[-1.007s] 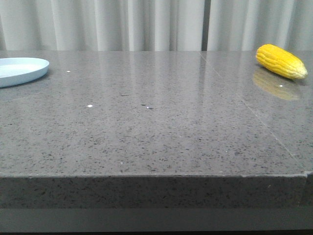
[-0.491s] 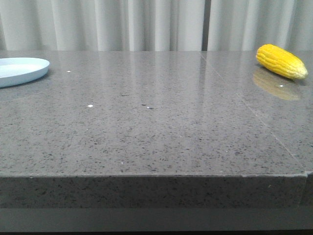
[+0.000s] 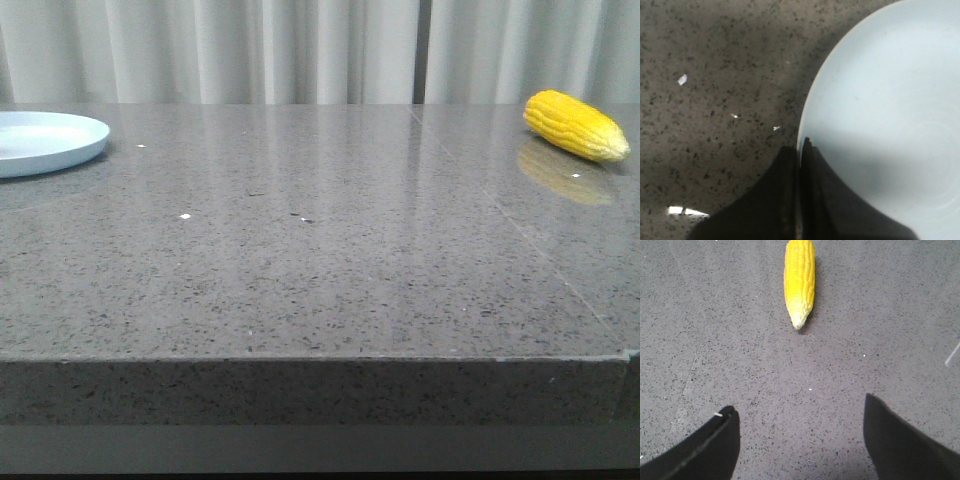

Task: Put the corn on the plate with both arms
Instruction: 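Lower the left gripper to the rim of the pale blue plate, then push the plate toward the table center with the left gripper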

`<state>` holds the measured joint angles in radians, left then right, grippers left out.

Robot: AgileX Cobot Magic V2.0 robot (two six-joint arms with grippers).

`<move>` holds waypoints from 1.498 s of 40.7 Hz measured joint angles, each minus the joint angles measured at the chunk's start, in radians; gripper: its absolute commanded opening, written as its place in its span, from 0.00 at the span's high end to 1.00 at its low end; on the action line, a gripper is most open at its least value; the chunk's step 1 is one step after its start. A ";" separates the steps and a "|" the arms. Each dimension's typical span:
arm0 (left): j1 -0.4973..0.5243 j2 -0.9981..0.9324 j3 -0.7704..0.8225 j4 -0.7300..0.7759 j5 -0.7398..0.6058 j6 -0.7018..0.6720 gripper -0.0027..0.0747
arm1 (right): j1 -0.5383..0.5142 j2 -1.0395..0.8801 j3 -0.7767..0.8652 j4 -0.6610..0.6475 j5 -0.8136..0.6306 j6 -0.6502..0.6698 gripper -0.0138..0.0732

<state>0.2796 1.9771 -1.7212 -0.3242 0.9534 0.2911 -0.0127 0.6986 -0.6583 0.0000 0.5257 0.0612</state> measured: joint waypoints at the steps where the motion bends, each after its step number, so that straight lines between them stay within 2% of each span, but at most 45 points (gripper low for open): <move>1: -0.002 -0.002 -0.008 -0.005 0.007 0.000 0.99 | 0.000 0.000 0.000 0.000 0.000 0.000 0.22; 10: -0.107 -0.063 -0.064 -0.060 0.074 0.020 0.99 | 0.000 0.000 0.000 0.000 0.000 0.000 0.22; 20: -0.304 -0.078 -0.072 -0.072 0.137 0.025 0.99 | 0.000 0.000 0.000 0.000 0.000 0.000 0.22; 34: -0.548 -0.078 -0.072 -0.076 0.140 0.048 0.99 | 0.000 0.000 0.000 0.000 0.000 0.000 0.22; 43: -0.616 -0.078 -0.072 -0.076 0.107 0.049 0.99 | 0.000 0.000 0.000 0.000 0.000 0.000 0.22; 59: -0.630 0.021 -0.072 -0.070 0.139 0.049 0.99 | 0.000 0.000 0.000 0.000 0.000 0.000 0.22; 61: -0.630 0.029 -0.072 -0.068 0.144 0.049 0.96 | 0.000 0.000 0.000 0.000 0.000 0.000 0.22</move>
<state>-0.3503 2.0061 -1.7929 -0.3921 1.0972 0.3400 -0.0127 0.6986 -0.6583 0.0000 0.5257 0.0612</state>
